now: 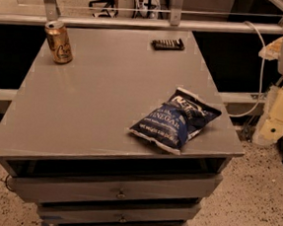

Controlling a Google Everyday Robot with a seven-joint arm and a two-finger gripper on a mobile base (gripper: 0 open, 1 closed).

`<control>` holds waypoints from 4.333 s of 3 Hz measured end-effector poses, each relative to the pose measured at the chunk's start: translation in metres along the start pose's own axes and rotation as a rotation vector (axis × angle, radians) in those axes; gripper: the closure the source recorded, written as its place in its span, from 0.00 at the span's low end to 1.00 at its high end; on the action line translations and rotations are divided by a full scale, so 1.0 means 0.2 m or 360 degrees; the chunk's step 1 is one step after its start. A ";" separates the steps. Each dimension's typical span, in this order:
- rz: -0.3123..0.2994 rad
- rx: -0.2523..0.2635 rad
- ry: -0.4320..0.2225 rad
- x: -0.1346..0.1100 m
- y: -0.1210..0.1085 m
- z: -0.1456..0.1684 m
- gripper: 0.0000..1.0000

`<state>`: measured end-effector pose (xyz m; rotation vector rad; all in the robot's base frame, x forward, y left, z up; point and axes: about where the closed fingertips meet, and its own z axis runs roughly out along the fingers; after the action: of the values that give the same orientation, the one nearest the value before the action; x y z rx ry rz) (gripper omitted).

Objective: Pick blue chip bag

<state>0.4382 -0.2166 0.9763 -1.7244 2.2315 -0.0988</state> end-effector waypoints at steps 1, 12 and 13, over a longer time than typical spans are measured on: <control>0.0000 0.0000 0.0000 0.00 0.00 0.00 0.00; 0.0140 -0.0306 -0.0919 -0.57 0.02 0.49 1.00; 0.0178 -0.0206 -0.1037 -0.59 -0.09 0.29 1.00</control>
Offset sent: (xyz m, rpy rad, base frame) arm 0.0028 0.0148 -0.0304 0.1934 0.0538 0.0220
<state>0.4971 -0.1010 0.9498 -1.4097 1.8561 0.5625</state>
